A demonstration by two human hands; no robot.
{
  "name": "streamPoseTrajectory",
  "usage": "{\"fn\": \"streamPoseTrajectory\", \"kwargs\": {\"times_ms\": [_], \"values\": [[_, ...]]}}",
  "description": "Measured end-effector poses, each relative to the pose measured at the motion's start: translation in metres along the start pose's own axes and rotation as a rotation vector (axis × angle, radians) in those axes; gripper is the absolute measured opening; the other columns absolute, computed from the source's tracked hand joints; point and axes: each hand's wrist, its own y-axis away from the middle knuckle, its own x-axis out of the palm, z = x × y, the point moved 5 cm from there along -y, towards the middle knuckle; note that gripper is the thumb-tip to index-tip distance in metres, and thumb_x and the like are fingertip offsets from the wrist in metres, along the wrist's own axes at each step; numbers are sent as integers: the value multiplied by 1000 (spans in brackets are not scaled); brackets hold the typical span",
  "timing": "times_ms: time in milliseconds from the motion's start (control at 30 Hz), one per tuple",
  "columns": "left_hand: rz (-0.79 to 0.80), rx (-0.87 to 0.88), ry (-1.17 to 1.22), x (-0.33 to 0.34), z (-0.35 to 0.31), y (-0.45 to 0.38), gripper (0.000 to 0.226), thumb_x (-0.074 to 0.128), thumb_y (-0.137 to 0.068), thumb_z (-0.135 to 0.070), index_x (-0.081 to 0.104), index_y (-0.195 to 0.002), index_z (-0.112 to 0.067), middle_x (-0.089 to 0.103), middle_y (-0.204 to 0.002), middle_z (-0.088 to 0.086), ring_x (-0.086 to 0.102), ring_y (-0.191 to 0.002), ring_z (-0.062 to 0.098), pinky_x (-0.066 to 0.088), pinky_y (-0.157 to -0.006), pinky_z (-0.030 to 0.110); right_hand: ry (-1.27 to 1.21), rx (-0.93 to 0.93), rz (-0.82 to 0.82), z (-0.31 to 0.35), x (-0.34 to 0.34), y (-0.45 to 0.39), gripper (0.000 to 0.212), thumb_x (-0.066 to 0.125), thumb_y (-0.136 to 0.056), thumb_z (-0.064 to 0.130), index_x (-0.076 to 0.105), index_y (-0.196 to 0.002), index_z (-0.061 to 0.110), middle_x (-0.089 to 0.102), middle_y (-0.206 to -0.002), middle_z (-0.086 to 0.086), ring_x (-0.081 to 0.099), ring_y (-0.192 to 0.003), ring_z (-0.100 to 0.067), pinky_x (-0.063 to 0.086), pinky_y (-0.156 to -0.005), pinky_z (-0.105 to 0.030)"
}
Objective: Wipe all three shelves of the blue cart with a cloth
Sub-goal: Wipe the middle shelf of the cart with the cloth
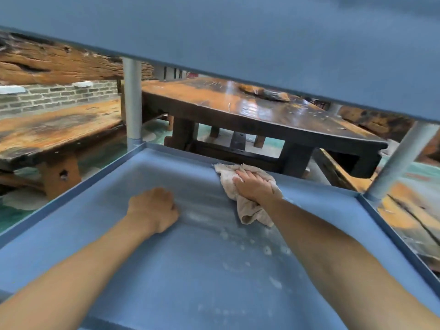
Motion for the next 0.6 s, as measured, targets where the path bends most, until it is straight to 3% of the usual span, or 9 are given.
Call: {"fn": "streamPoseTrajectory", "kwargs": {"times_ms": [167, 300, 467, 600], "values": [[-79, -24, -168, -1, -22, -2, 36, 49, -86, -41, 68, -105, -18, 68, -110, 2, 67, -101, 25, 41, -66, 27, -19, 85, -18, -64, -10, 18, 62, 28, -100, 58, 32, -157, 35, 29, -166, 1, 22, -154, -28, 14, -123, -58], [-125, -17, -214, 0, -30, -6, 35, 49, -86, -43, 67, -102, -17, 67, -111, 3, 67, -102, 24, 44, -69, 28, -32, 159, -36, -109, -14, 25, 62, 26, -100, 55, 29, -158, 34, 25, -167, 2, 20, -155, -26, 14, -124, -56], [-148, 19, -217, 2, -26, -8, 38, 46, -88, -46, 67, -99, -15, 65, -110, 5, 67, -99, 26, 51, -74, 29, 28, 325, -38, -156, -19, 29, 67, 11, -97, 52, 18, -161, 36, 13, -171, 8, 15, -157, -22, 7, -127, -51], [-142, 28, -234, -1, -28, -8, 40, 47, -89, -46, 68, -96, -13, 66, -105, 5, 67, -93, 26, 46, -66, 26, 55, 395, -37, -192, -29, 41, 68, 11, -98, 53, 19, -162, 31, 15, -171, 3, 18, -157, -25, 12, -127, -51]]}}
